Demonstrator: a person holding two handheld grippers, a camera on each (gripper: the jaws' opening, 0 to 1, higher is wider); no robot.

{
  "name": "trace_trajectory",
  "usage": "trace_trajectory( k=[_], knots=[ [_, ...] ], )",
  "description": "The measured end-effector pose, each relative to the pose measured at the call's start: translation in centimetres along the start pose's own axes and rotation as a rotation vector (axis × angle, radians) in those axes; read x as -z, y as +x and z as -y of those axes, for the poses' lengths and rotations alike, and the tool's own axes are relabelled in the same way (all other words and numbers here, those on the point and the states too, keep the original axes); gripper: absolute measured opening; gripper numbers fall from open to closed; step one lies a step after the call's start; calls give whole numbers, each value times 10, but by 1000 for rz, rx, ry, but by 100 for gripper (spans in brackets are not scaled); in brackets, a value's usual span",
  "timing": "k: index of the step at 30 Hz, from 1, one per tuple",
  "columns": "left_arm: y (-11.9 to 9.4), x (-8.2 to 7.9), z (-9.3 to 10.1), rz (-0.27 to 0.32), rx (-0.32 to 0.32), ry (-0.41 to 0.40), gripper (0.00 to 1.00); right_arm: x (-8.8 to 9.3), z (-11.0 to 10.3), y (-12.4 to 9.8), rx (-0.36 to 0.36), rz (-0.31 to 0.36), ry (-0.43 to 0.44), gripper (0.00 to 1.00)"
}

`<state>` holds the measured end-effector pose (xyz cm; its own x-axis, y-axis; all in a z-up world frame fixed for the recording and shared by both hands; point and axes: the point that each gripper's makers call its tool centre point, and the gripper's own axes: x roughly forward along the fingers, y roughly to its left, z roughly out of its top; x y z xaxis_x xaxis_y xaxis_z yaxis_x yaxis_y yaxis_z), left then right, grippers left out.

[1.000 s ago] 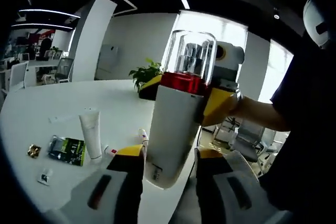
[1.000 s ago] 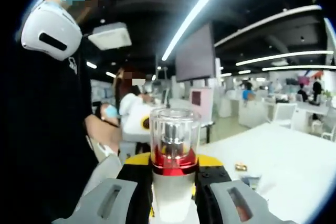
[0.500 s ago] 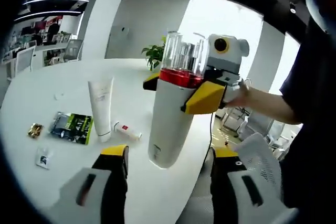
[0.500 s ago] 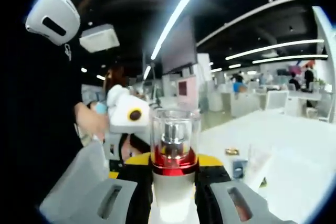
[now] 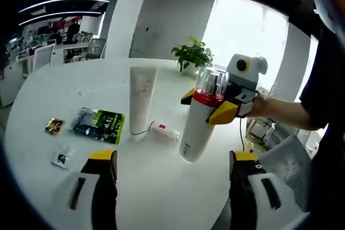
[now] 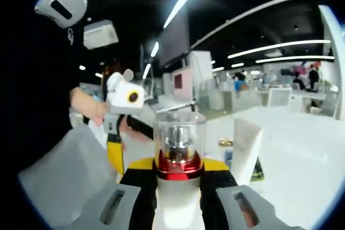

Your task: Arrange the skincare products in the storage area until every visible bottle or jar stands upright without overlapping.

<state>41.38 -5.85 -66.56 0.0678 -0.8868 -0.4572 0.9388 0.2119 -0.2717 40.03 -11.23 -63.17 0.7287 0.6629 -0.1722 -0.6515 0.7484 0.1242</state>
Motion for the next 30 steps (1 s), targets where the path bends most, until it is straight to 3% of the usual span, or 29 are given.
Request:
trace_trajectory(
  k=[8,14,19,30],
  knots=[
    [4,7,-14,-4,-56,6,94,12,17,-2,5,7,6,21],
    [11,5,-9,11,-43,15,99,17,26,-2,-1,5,-14,21],
    [15,4,-5,20,-33,31,99,22,33,0,-8,-9,-42,21],
    [14,17,-9,-9,-50,20,99,31,61,4,-7,-44,-115,21]
  ],
)
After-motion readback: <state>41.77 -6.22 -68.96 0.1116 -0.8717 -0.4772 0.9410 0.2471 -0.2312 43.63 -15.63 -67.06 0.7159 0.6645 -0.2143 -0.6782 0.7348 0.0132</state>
